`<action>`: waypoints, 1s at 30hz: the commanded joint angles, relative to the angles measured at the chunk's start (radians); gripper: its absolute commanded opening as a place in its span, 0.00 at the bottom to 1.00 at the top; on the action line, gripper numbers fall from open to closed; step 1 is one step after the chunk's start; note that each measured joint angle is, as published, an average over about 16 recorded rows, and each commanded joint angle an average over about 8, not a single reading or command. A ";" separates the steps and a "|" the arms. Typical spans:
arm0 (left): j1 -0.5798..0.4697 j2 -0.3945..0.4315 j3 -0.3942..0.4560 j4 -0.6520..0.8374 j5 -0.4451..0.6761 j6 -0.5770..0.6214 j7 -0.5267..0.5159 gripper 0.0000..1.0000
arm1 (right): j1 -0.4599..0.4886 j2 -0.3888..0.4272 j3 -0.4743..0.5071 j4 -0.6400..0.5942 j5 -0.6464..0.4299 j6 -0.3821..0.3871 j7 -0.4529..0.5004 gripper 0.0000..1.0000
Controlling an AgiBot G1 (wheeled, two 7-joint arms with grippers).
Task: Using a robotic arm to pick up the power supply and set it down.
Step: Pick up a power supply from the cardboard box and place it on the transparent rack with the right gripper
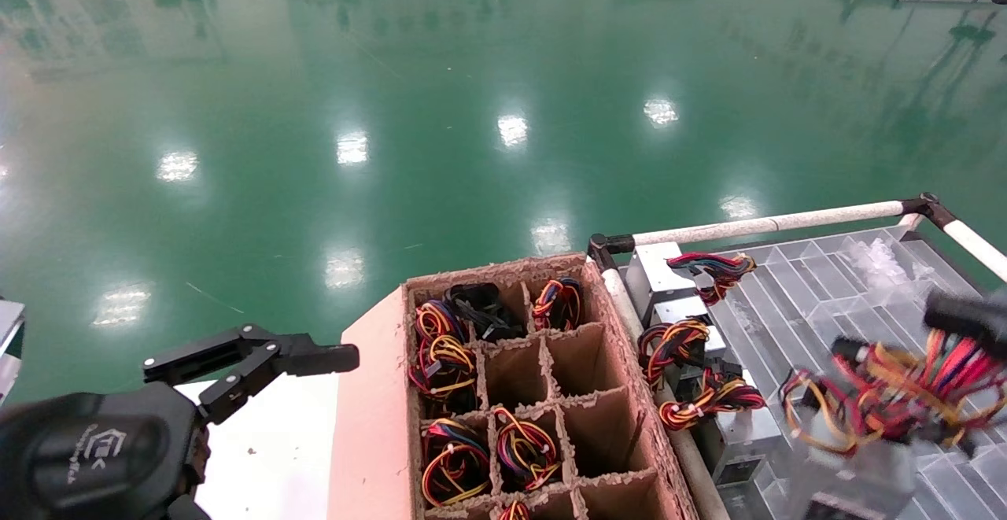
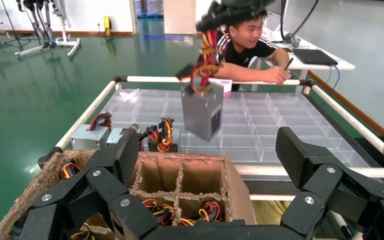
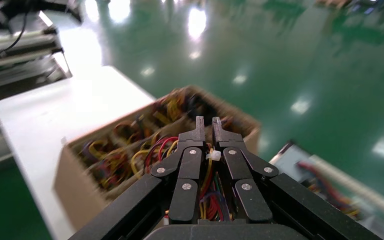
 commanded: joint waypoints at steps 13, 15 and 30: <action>0.000 0.000 0.000 0.000 0.000 0.000 0.000 1.00 | 0.050 -0.045 -0.096 0.040 -0.127 0.012 0.016 0.00; 0.000 0.000 0.000 0.000 0.000 0.000 0.000 1.00 | 0.065 -0.059 -0.110 0.039 -0.153 0.011 0.021 0.00; 0.000 0.000 0.000 0.000 0.000 0.000 0.000 1.00 | 0.170 -0.156 -0.207 -0.038 -0.247 0.004 0.019 0.00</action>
